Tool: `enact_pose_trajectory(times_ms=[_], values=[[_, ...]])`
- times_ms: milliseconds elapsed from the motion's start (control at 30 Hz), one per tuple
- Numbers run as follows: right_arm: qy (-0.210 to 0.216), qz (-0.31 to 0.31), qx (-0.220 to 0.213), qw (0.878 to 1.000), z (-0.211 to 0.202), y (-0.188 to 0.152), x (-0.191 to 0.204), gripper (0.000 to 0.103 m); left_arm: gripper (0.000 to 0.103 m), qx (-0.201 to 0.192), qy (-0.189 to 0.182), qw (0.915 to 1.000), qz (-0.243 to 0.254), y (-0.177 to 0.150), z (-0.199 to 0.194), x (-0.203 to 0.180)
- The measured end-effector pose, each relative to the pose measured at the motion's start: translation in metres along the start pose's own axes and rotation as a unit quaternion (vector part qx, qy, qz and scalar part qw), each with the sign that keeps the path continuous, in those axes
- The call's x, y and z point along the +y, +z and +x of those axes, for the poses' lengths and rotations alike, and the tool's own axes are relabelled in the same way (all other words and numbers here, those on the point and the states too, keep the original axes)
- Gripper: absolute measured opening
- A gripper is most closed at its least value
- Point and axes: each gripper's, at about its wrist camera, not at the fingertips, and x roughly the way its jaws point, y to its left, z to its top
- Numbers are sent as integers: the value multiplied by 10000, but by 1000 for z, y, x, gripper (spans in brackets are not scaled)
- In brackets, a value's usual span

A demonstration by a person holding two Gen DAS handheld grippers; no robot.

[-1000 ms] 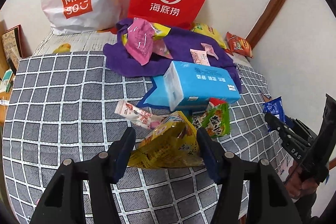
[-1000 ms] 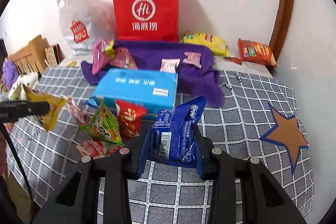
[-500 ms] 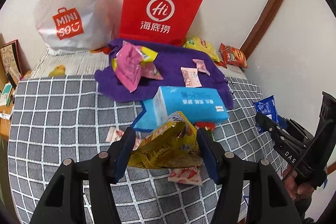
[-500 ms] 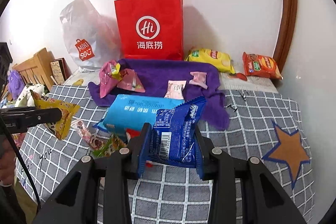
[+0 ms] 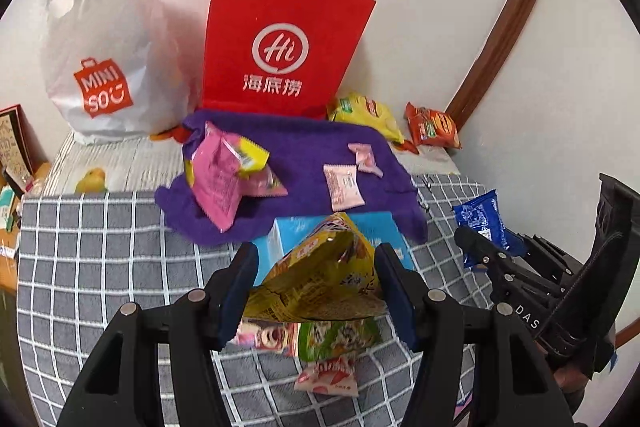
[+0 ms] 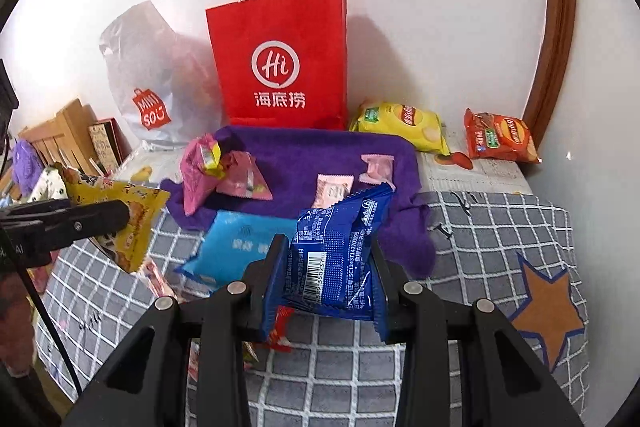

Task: Organize snacks
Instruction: 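Carry the yellow bag with left tool while right tool carries blue packet to towel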

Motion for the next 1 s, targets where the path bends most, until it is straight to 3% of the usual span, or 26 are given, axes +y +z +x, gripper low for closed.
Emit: enact_pose_trajectory(times_ms=[433, 1000], values=[[50, -139, -111, 9998, 24, 54, 6, 37, 59, -89, 111, 9999, -42, 43, 19, 13], [93, 55, -42, 9999, 92, 104, -2, 37, 58, 11, 142, 9998, -152, 95, 70, 36]])
